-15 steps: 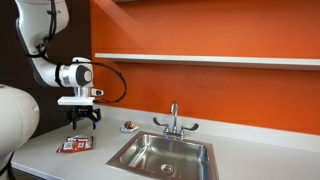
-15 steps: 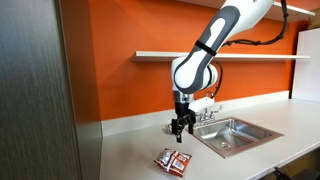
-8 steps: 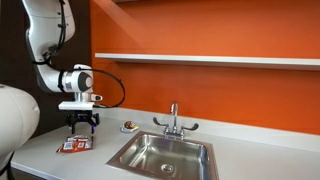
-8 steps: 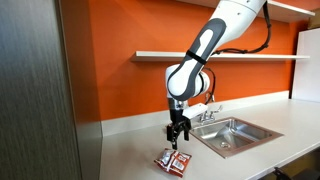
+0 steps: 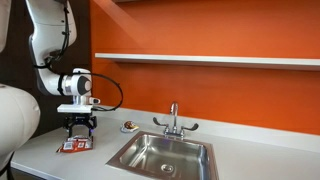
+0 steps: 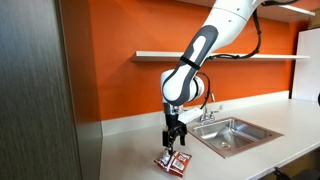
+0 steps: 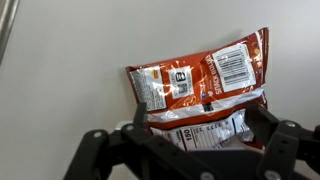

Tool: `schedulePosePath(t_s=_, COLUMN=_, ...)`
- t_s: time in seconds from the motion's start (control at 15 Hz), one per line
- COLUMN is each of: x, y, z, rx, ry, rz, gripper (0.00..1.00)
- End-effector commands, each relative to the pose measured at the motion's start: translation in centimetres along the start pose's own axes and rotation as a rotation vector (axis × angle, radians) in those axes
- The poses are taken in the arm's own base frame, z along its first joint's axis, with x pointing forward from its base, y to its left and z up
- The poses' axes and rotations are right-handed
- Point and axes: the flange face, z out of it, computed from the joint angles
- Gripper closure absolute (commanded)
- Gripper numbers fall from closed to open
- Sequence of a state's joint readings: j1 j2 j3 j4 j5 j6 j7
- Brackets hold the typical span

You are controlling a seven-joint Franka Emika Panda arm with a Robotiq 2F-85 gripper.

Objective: Put the packet on the shelf

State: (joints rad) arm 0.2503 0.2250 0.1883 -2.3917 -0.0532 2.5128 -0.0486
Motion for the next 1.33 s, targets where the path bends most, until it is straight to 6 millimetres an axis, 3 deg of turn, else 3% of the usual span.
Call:
schedulePosePath(t_s=0.0, x=1.0, y=-1.5, z=0.8, rx=0.007, ry=-0.013, rz=-0.016, gripper=0.00)
schedulePosePath(t_s=0.33, x=1.4, y=-2.4, z=1.9, rx=0.017, ry=-0.029, rz=-0.029, gripper=0.00)
schedulePosePath(t_s=0.87, x=1.6, y=-2.1, z=3.1, rx=0.024, ry=-0.049, rz=-0.018, gripper=0.00)
schedulePosePath(t_s=0.93, x=1.7, y=-2.0, z=3.2, rx=0.024, ry=-0.052, rz=-0.014, gripper=0.25)
schedulePosePath(t_s=1.0, x=1.7, y=-1.9, z=3.2, rx=0.025, ry=-0.052, rz=-0.014, gripper=0.26)
schedulePosePath(t_s=1.27, x=1.8, y=-1.5, z=3.3, rx=0.025, ry=-0.053, rz=-0.001, gripper=0.58)
